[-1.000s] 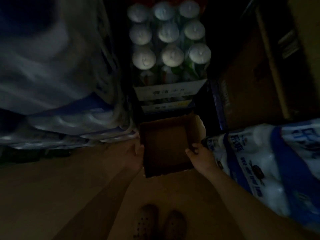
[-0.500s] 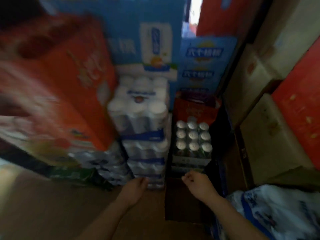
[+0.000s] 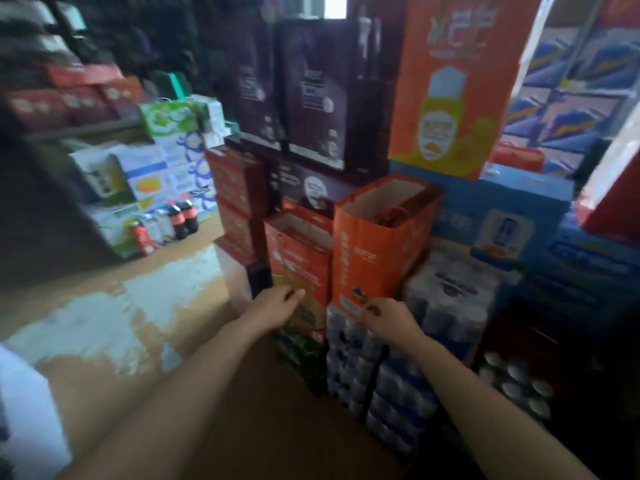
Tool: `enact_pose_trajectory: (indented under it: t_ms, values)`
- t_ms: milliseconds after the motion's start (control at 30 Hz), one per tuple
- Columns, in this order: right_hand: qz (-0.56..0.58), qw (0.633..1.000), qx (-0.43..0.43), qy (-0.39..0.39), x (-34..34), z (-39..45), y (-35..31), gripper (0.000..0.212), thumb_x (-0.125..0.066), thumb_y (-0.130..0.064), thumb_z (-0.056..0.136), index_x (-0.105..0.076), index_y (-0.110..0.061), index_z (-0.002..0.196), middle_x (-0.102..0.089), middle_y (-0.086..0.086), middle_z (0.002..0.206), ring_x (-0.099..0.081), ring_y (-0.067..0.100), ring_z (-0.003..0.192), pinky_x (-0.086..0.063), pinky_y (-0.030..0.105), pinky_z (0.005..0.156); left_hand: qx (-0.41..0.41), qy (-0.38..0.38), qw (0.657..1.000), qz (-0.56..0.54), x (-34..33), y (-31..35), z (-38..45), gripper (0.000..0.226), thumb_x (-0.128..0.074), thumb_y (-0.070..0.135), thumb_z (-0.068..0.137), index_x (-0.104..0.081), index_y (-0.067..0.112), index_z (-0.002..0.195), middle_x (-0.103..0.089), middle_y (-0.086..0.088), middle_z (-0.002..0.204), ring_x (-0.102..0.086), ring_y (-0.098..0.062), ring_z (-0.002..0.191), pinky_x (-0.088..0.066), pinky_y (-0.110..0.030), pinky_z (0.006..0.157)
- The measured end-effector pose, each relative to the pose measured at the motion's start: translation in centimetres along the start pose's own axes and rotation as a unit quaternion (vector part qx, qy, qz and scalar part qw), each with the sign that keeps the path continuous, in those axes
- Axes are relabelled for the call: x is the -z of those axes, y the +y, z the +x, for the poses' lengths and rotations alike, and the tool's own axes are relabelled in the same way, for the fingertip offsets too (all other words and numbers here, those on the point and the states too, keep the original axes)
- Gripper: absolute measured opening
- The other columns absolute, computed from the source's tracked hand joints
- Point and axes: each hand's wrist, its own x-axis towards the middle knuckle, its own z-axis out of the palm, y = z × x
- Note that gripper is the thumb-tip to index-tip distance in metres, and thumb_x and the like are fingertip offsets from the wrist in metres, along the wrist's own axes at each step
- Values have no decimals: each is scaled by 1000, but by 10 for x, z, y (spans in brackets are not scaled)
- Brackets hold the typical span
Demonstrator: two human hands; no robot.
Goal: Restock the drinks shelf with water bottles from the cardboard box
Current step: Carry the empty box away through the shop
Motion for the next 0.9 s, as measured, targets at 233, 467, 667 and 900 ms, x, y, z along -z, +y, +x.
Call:
enact_pose_trajectory:
  t_ms: [233,467,667,900]
  values:
    - [-10,989,143,-25,-13,49,-175,28,-49,-30,97,-61,-6,87,-62,4,78,-58,20,72,-44,26,60,49,144,988,5,136,-63,-32,46,-35,46,99,-63,13,116,-63,-8,121,-58,-26,105,-45,-34,86]
    - [-18,970,243,-24,-82,121,-322,38,-55,-45,92,-67,-16,113,-67,4,113,-61,24,106,-44,26,81,115,225,967,15,234,-181,-23,46,-36,52,97,-63,19,114,-65,-4,115,-59,-23,101,-46,-35,87]
    - [-17,946,323,-32,-123,183,-461,32,-53,-40,94,-70,-13,102,-67,8,105,-61,27,98,-46,30,78,169,262,950,18,332,-283,-6,40,-37,50,97,-66,24,105,-67,-3,108,-60,-24,100,-48,-36,85]
    - [3,928,371,-39,-192,271,-583,30,-53,-38,93,-69,-13,100,-69,6,100,-62,25,97,-48,32,80,219,306,926,23,415,-389,42,42,-39,53,94,-64,22,106,-68,-2,108,-60,-23,98,-48,-35,83]
